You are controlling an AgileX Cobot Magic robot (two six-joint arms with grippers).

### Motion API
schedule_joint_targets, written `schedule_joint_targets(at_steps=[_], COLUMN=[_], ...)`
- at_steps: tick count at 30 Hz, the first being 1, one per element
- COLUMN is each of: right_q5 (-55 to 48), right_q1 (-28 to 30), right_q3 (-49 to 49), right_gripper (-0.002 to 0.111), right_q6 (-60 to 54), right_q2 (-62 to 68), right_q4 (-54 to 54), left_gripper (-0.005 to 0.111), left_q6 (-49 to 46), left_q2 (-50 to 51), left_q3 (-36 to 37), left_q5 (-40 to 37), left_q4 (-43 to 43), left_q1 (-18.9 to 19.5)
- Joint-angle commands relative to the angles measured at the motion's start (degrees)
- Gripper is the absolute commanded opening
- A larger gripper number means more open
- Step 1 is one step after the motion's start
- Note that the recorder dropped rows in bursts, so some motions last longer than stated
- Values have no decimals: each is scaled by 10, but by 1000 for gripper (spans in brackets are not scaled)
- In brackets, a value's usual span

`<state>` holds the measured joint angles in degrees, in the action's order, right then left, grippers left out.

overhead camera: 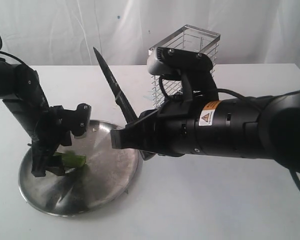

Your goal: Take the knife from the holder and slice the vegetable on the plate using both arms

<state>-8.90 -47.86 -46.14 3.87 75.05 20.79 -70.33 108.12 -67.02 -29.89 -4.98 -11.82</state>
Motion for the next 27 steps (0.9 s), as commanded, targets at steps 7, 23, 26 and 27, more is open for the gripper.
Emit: schedule_joint_targets(at_steps=[7, 23, 26, 27], right_q5=[-2, -251, -271, -271], right_q1=[6, 56, 53, 50], right_q3=[2, -60, -106, -110], right_gripper=[0, 0, 0, 0], right_q6=[-13, -52, -86, -99], right_q2=[-8, 62, 111, 118], right_q4=[-16, -179, -178, -178], left_gripper=[5, 59, 59, 59], left_q6=[229, 562, 561, 563], left_q2=[-5, -17, -60, -70], left_q3=[6, 6, -8, -10], left_q5=[-60, -85, -141, -155], left_q4=[-48, -108, -32, -9], left_q1=[-2, -2, -2, -2])
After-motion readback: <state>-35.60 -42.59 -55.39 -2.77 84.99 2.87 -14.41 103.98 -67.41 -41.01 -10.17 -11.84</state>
